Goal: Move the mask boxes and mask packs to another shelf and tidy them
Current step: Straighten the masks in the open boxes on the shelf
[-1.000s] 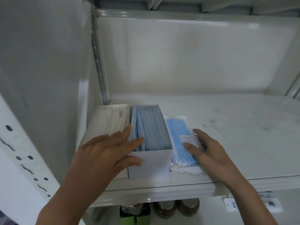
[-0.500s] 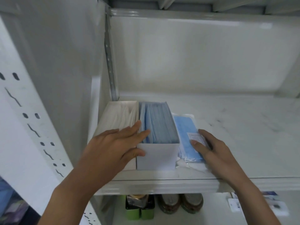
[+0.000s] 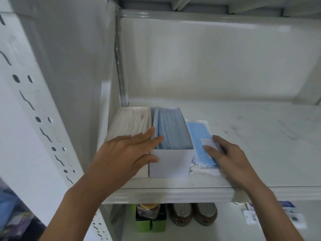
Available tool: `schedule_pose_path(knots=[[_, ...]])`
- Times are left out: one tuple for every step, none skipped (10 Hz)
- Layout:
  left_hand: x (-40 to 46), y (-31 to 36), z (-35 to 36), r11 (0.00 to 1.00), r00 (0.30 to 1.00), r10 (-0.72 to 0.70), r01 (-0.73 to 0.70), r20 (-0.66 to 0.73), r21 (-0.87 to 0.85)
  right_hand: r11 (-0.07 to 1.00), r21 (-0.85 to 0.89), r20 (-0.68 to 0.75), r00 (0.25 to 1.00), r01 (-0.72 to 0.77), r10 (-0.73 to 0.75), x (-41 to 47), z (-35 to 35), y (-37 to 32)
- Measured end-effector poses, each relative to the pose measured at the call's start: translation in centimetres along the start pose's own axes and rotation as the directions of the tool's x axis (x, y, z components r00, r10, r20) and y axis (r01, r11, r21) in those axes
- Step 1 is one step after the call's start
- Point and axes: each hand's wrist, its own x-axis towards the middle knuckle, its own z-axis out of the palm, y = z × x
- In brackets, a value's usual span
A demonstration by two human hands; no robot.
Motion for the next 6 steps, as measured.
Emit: schedule_pose_path(knots=[[0.0,-0.2,0.0,1.0,1.0,-0.008,0.008,0.006,0.0,1.0,0.012,-0.006,1.0,-0.009,0.009,0.0,0.2,0.2],[-0.1,-0.2,-0.1,0.999,0.999,-0.036,0.035,0.014,0.004,0.999,0.032,-0.017,0.999,-0.027,0.028,0.1,0.5,0.5],[-0.2,-0.1,-0.3,0.998,0.998,-0.068,0.068,0.018,-0.001,0.999,-0.034,-0.044,0.999,0.006,-0.007,-0.1,0.6,0.2],[0.0,0.5,-0.9,0.992,0.991,-0.128,0.128,0.032,-0.006,0.908,-0.402,-0.122,0.976,0.12,-0.183,-0.6,0.1,-0.6],[0.1,1.2,-1.2,0.986,0.986,-0.166,0.166,0.015,-0.032,0.817,-0.54,-0.137,0.937,0.2,-0.32,-1.4,-0.5,-2.3],[1.0,1.7,-1.7,0.966,0.971,-0.232,0.236,0.057,-0.102,0.84,-0.461,-0.174,0.9,0.285,-0.401,-1.9,-0.3,-4.8]])
